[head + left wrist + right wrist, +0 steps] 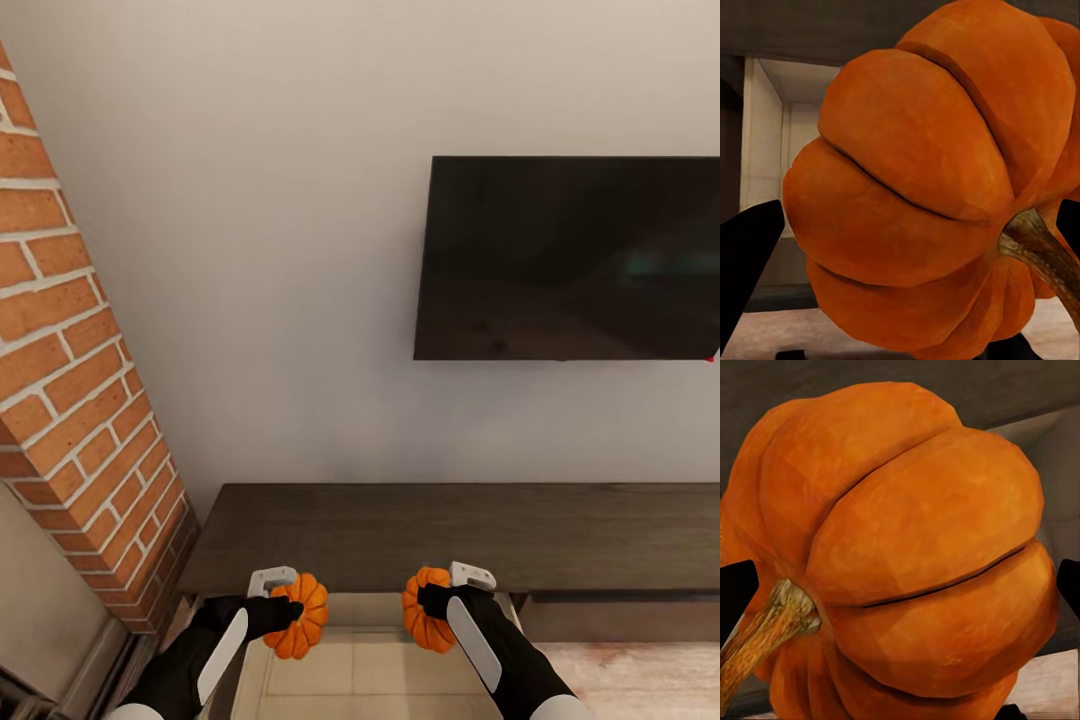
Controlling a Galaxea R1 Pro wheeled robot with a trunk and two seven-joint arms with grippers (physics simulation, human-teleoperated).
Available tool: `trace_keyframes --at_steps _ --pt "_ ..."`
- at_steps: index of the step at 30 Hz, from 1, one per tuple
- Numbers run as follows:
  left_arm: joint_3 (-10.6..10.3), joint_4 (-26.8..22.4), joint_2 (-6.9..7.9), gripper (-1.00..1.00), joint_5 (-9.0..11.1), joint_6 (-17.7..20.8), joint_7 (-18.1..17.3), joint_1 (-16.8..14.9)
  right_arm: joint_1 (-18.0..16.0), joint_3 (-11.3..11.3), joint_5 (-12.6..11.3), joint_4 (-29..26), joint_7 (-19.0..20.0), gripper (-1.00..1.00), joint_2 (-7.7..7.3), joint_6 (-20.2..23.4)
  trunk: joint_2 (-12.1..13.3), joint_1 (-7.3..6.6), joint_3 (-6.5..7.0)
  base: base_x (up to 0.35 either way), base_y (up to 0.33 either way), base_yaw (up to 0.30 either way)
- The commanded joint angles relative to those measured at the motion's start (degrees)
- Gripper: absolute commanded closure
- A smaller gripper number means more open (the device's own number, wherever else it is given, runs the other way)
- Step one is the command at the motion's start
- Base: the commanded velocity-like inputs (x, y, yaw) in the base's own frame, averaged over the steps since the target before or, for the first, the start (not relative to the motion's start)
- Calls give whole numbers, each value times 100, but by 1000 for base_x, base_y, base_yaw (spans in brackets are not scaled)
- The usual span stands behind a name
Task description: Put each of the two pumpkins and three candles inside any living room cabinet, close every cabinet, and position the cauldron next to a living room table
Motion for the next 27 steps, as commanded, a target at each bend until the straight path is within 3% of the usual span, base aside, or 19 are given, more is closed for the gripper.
trace_keyframes --at_steps 1,13,27 --pt "-6 26 0 100 45 -13 16 -4 -5 21 -50 -12 -68 100 -2 52 -47 23 -25 0 0 0" --pt "-29 357 -44 100 2 -77 17 -4 -65 21 -58 40 -123 100 1 409 -528 286 -240 0 0 0" --pt "-50 263 -188 100 -17 -86 18 -208 -67 21 -55 42 -139 100 5 513 -1089 594 -491 0 0 0"
